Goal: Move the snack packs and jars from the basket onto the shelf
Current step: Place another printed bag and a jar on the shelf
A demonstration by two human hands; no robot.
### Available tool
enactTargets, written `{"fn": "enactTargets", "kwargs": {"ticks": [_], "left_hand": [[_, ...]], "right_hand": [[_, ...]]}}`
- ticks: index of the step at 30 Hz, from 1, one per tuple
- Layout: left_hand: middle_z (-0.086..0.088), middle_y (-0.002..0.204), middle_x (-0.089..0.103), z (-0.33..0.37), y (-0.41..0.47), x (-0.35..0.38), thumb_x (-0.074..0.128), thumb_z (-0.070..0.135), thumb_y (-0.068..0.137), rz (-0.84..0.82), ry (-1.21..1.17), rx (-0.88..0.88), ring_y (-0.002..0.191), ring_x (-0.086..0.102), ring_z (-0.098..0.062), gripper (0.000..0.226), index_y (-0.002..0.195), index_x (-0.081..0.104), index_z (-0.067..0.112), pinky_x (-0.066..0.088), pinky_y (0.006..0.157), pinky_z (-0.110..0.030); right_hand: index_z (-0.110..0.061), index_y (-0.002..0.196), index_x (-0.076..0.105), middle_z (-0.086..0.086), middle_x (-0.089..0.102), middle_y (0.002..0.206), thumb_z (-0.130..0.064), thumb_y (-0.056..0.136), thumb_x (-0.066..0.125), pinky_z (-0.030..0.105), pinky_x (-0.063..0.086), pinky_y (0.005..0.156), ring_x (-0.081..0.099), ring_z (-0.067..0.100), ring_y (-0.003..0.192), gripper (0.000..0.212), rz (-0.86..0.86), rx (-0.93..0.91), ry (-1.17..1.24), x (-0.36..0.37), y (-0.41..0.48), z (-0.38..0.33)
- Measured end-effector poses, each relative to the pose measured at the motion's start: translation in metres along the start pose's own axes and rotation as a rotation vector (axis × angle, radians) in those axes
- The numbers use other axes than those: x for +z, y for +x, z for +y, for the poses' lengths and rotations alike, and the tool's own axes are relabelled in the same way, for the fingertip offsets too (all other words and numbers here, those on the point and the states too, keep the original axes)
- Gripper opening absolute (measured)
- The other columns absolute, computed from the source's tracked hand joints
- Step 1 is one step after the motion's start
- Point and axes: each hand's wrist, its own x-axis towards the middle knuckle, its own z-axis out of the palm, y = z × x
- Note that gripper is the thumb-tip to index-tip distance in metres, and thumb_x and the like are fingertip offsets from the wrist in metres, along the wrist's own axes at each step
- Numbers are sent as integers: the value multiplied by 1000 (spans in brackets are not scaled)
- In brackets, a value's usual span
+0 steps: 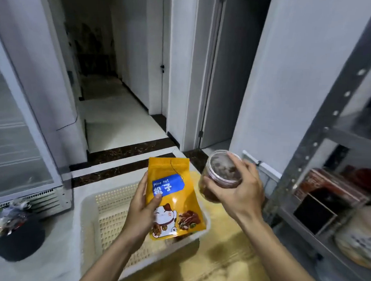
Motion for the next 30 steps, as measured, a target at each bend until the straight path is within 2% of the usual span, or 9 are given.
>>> {"fn": "enactTargets", "kwargs": {"ticks": [3,7,11,14,18,23,26,30], "left_hand": [[3,127,64,12,-19,42,52,11,97,-127,-11,23,102,70,-26,56,124,43,59,57,81,-53],[5,127,65,23,-49,92,56,11,95,-326,-46,48,111,65,-27,58,124,47,60,52,91,-55],[4,131,62,26,-90,141,58,12,93,-513,-71,29,117,62,-27,59,139,41,45,49,96,-56],[6,130,63,28,-130,183,57,10,94,-629,-93,9,115,63,-25,60,144,38,36,52,92,-52],[10,118,69,29,-191,243,55,9,95,-815,-111,-42,101,70,-25,58,140,39,41,57,83,-51],[2,124,66,26,-267,332,58,11,91,-976,-158,-137,104,68,-32,60,132,45,51,52,86,-61],[5,118,69,31,-319,391,58,7,92,-1042,-173,-125,100,70,-28,58,122,50,56,55,83,-56],[2,118,69,38,-390,473,55,2,94,-1133,-179,-107,102,69,-28,57,128,50,48,54,85,-57]], "right_hand": [[-33,128,61,-5,57,118,-53,55,87,20,41,83,57,13,102,80,102,30,-54,-59,-16,-5],[-37,125,62,-10,59,118,-61,50,83,32,49,91,59,12,106,81,262,104,-167,-133,-51,-10],[-40,126,60,-13,58,117,-59,52,83,27,44,89,53,7,108,80,357,189,-299,-207,-100,-11],[-40,127,60,-13,56,116,-61,52,80,30,45,88,57,11,106,80,422,263,-394,-264,-142,-11],[-40,127,58,-13,56,117,-66,54,77,32,47,86,56,11,107,80,514,352,-514,-341,-198,-10],[-39,131,55,-10,57,117,-61,55,83,32,47,88,57,14,110,83,647,481,-619,-442,-261,-1],[-36,134,51,-8,59,125,-62,51,85,36,47,92,57,17,115,93,745,537,-673,-506,-294,9],[-37,137,43,-9,61,130,-64,47,85,38,48,94,57,19,119,103,839,592,-690,-596,-335,25]]}}
